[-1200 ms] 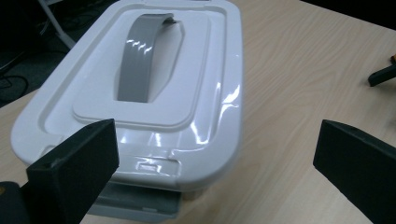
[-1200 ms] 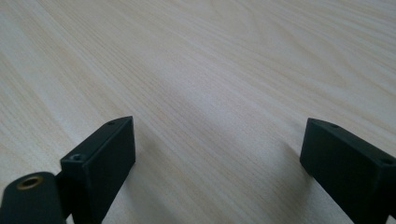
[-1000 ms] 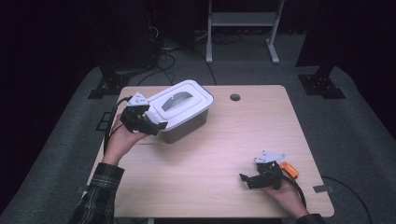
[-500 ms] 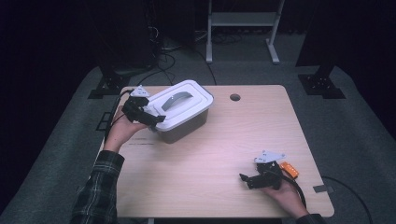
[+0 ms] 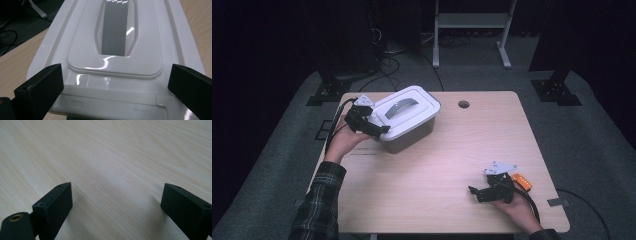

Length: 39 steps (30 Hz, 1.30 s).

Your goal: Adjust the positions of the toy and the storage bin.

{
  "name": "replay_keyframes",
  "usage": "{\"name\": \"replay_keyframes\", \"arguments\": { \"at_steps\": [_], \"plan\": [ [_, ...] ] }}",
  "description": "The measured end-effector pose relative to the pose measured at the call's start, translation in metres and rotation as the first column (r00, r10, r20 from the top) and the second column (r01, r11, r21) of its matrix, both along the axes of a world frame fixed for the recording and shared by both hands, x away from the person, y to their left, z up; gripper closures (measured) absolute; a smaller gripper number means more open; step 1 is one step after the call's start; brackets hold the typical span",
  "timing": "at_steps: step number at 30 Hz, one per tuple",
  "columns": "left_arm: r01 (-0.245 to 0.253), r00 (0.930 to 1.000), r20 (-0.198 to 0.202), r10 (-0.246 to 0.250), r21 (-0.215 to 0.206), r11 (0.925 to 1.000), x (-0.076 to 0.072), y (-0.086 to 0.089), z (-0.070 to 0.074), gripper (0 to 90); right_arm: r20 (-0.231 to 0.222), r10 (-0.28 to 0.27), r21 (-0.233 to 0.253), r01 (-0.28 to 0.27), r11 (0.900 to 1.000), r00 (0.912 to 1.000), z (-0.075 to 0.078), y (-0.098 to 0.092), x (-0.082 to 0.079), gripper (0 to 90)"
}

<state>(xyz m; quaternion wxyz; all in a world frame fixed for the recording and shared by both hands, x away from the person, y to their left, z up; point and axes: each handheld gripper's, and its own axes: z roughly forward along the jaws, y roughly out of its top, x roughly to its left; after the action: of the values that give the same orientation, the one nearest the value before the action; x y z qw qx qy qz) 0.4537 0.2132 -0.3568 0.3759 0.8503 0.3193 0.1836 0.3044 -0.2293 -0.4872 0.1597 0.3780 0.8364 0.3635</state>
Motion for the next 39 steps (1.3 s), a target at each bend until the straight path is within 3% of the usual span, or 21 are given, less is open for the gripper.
{"name": "replay_keyframes", "arguments": {
  "at_steps": [2, 6, 21, 25, 27, 30, 39],
  "plan": [
    [0.009, 1.0000, 0.004, -0.009, -0.005, 0.9999, 0.000, -0.001, 0.000, 0.0, 0.000, 0.000, 0.000, 0.000, 1.000, 1.0000, 0.000, 0.000, 0.000, 9.3],
    [0.027, 0.9991, -0.030, -0.029, -0.044, 0.9987, -0.001, -0.005, -0.002, 0.0, 0.000, 0.000, 0.000, 0.000, 1.000, 1.0000, 0.000, 0.000, 0.000, 9.3],
    [0.022, 0.9979, -0.060, -0.024, -0.032, 0.9992, -0.012, -0.016, 0.000, 0.0, 0.000, 0.000, 0.000, 0.000, 1.000, 1.0000, 0.000, 0.000, 0.000, 9.3],
    [0.020, 0.9970, -0.074, -0.024, -0.060, 0.9980, -0.017, -0.018, 0.000, 0.0, 0.000, 0.000, 0.000, 0.000, 1.000, 1.0000, 0.000, 0.000, 0.000, 9.3],
    [0.043, 0.9930, -0.106, -0.052, -0.089, 0.9951, -0.019, -0.021, -0.001, 0.0, 0.000, 0.000, 0.000, 0.000, 1.000, 1.0000, 0.000, 0.000, 0.000, 9.3],
    [0.071, 0.9958, -0.059, -0.070, 0.018, 0.9973, -0.025, -0.029, -0.002, 0.0, 0.000, 0.000, 0.000, 0.000, 1.000, 1.0000, 0.000, 0.000, 0.000, 9.3],
    [0.057, 0.9952, -0.080, -0.057, -0.009, 0.9983, -0.020, -0.028, 0.002, 0.0, 0.000, 0.000, 0.000, 0.000, 1.000, 1.0000, 0.000, 0.000, 0.000, 9.3]
  ]
}}
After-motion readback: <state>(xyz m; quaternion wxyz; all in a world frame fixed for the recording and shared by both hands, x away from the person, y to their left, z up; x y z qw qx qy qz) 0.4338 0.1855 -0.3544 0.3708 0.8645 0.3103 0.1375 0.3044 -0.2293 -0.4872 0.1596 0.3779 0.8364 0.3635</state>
